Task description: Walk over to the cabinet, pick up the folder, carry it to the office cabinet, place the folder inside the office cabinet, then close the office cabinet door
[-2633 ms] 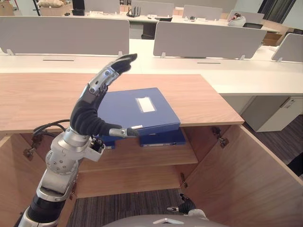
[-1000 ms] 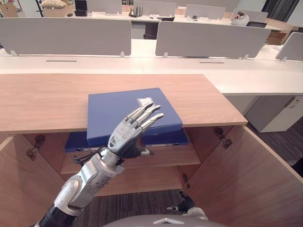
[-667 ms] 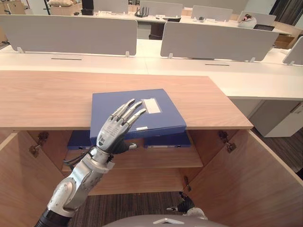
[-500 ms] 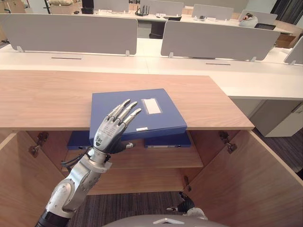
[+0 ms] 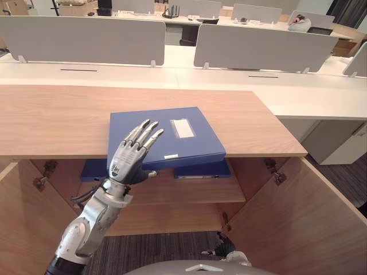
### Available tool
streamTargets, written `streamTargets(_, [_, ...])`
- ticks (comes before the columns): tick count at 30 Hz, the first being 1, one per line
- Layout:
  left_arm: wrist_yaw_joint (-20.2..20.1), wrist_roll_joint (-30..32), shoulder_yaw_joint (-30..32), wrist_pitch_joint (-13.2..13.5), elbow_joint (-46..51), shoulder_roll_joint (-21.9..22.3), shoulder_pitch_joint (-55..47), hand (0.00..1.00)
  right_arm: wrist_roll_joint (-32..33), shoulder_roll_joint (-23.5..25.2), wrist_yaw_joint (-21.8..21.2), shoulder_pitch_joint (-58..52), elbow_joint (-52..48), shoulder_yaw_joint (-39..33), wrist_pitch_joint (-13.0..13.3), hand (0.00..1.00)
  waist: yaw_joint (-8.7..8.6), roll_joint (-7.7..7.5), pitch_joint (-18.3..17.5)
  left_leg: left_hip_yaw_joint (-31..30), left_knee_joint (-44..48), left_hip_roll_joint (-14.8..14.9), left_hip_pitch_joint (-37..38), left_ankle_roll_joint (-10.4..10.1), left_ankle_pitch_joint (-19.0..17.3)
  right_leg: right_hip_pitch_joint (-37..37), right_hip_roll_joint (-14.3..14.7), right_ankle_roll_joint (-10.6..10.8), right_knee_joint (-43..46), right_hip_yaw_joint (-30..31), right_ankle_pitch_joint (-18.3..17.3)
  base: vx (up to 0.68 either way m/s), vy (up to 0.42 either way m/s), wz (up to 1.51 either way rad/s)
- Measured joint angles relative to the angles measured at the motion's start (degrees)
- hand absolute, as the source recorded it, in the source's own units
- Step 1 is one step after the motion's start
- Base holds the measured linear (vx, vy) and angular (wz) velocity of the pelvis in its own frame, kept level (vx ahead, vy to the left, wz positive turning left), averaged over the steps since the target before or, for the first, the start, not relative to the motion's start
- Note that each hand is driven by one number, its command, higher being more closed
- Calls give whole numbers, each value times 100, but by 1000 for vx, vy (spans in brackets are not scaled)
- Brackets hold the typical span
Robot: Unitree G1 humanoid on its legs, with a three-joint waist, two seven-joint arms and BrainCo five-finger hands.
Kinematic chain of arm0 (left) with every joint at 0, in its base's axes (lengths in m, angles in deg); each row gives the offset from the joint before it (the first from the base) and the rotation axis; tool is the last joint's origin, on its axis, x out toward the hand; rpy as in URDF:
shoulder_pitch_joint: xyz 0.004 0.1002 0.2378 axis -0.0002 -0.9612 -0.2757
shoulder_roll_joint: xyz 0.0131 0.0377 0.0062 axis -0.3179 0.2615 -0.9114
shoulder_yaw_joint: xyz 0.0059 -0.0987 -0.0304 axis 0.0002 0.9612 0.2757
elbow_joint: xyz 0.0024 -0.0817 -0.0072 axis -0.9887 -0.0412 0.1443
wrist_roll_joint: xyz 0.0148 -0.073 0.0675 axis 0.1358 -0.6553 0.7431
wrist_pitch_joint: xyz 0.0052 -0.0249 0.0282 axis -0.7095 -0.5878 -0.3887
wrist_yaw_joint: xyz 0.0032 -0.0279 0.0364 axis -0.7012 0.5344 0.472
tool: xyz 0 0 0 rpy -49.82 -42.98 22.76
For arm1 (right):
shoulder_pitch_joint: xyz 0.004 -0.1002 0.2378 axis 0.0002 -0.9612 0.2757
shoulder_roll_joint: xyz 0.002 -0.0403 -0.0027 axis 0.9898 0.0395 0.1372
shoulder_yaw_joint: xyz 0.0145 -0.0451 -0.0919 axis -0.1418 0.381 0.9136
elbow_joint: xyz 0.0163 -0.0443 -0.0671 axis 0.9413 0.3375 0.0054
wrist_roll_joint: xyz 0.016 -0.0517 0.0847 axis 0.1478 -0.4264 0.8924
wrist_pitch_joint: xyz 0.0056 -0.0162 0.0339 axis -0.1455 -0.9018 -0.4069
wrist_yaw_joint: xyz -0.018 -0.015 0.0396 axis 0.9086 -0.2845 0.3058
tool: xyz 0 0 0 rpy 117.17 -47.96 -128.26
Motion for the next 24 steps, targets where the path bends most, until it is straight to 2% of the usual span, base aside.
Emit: streamTargets(24, [-14, 348, -8, -32, -270, -14, -7, 0, -1, 1, -2, -10, -76, -54, 1, 0, -45, 37, 65, 11, 1, 1, 4, -14, -23, 10, 2, 0, -9, 5, 0, 0, 0, 0])
